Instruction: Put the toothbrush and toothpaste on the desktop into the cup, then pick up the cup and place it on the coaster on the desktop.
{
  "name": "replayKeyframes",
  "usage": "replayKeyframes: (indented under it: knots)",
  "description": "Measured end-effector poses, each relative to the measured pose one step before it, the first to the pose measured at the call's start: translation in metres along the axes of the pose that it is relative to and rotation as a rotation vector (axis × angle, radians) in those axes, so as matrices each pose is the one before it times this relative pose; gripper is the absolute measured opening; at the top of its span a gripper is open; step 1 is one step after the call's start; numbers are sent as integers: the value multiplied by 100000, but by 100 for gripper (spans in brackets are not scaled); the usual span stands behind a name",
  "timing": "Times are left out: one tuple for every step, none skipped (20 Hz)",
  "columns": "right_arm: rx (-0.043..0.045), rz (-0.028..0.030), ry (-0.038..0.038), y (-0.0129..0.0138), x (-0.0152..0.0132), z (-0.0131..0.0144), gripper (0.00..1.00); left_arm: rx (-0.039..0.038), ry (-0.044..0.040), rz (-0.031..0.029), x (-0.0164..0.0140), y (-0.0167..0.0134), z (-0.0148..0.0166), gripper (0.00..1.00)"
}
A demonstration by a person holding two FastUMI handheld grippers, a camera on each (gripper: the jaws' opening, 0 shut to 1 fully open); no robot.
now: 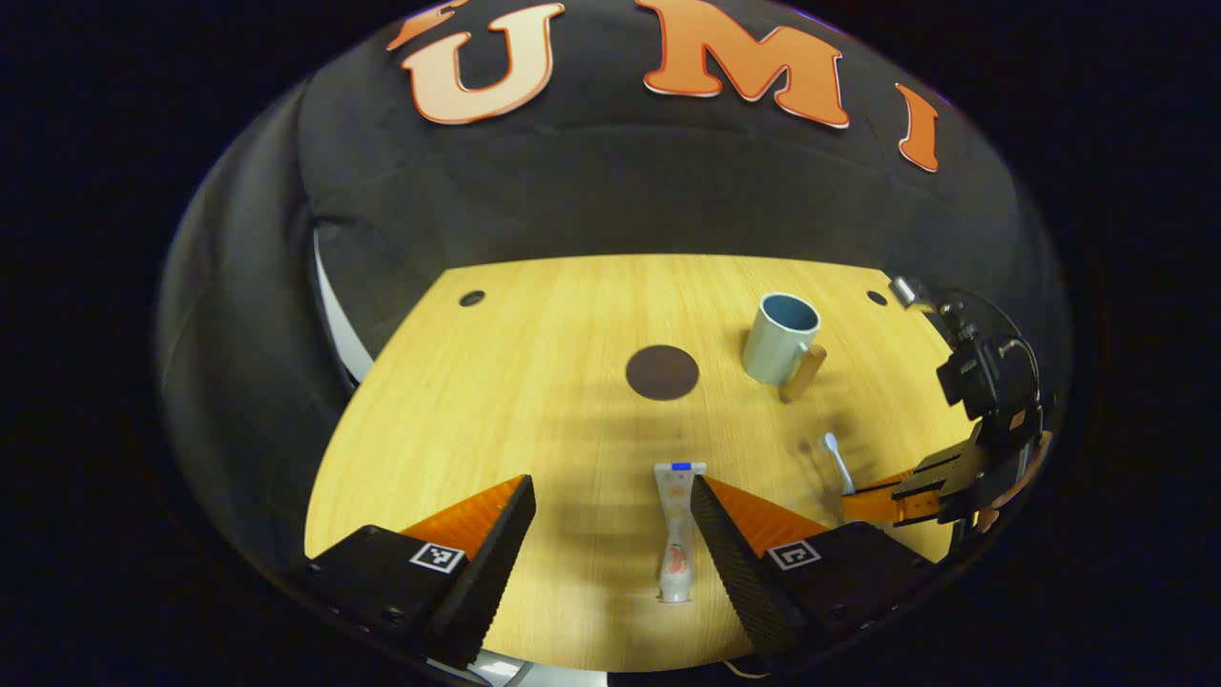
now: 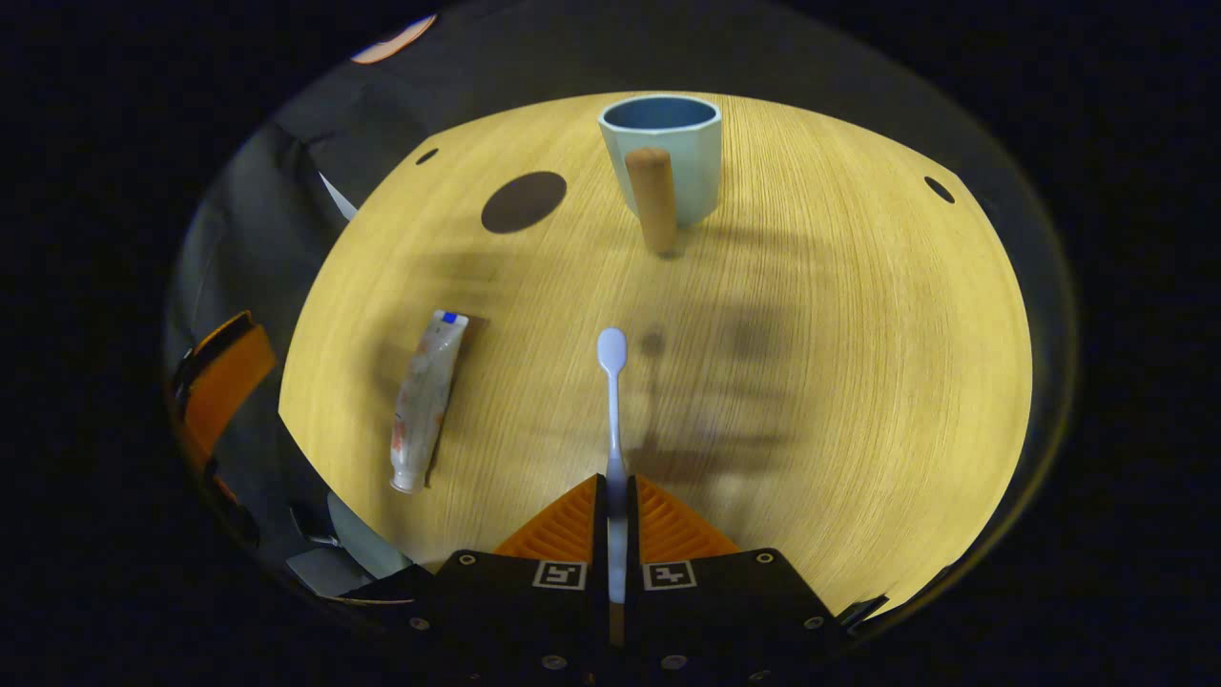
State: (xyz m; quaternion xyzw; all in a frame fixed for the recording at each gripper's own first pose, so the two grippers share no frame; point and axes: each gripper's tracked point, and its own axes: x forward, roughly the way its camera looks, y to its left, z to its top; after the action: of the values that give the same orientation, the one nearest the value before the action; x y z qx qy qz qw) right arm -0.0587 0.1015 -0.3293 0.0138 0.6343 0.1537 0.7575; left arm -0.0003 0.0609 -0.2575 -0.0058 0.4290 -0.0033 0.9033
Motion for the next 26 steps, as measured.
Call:
replayKeyframes:
  knots:
    - [628,-682,-2153,-2,-478,575,7,-101,3758,-3511,1002,-34,-585,99]
    - [1187,-79,-1782,139,-448,411,7,87,3871,-2907,695,256,-740,99]
    - [1154,10,-1755,108,-358,504,7,492,3327,-2837,707,-34,-526,98]
    - [401,-246,-1864,59,-326,389,7,637,5182,-1773,527,197,-916,99]
    - [-374,-871,-1389,-143,-336,524,7,573,6610,-2754,598,303,-928,99]
    - [-293,-1361,-1514,-249,-360,456,7,-633,5585,-2815,618,122,-717,98]
    - [215,-367,-1838,-99,-210,660,7,-884,3579,-1840,602,220,-293,94]
    - [812,-22,-2034,-43,-193,714,7,-832,3837,-1445,427,283,-237,88]
    - [456,253,-2119,12,-250,593,7,-587,3036,-1186,390,328,-41,88]
    - [167,-222,-2302,-73,-325,726,7,-472,3425,-752,397,402,-33,88]
    - [-248,-443,-2332,-168,-286,809,7,-634,3300,-423,333,447,37,88]
    - [-116,-217,-1980,-246,-86,822,7,-466,3104,240,415,584,134,88]
    - [-72,184,-1914,21,-243,695,7,-1036,2899,-849,235,295,255,88]
    - [294,-97,-2285,-97,-83,902,7,-377,1880,-659,199,328,507,81]
    - [13,317,-1952,-182,-234,763,7,-356,1659,-738,123,282,525,80]
    - [-103,373,-1933,-118,-86,922,7,-226,1282,-246,226,-1600,-1409,72]
    - [-94,462,-1692,53,136,769,7,95,1276,-95,354,1026,590,69]
    - [-597,613,-1046,53,-46,818,7,-199,2629,610,-122,373,366,55]
    - [-1158,563,-1817,26,75,792,7,-289,2196,-670,394,-104,-231,55]
    - [-1421,238,-2259,31,138,992,7,-592,850,89,-393,5,18,39]
    - [-1182,132,-2110,85,437,789,7,43,417,-137,424,162,176,24]
    - [-546,214,-1996,81,439,899,7,-117,-437,-341,-242,173,137,22]
    - [122,567,-2449,16,456,710,7,-376,-691,-363,66,94,-14,19]
    - [428,215,-2775,-72,518,925,7,-311,-88,-1054,21,-82,-8,16]
    - [304,60,-2857,-227,273,1021,7,-242,592,-804,-272,24,-111,13]
    - [154,-421,-2867,-362,285,1090,7,-370,-193,-625,130,-53,58,14]
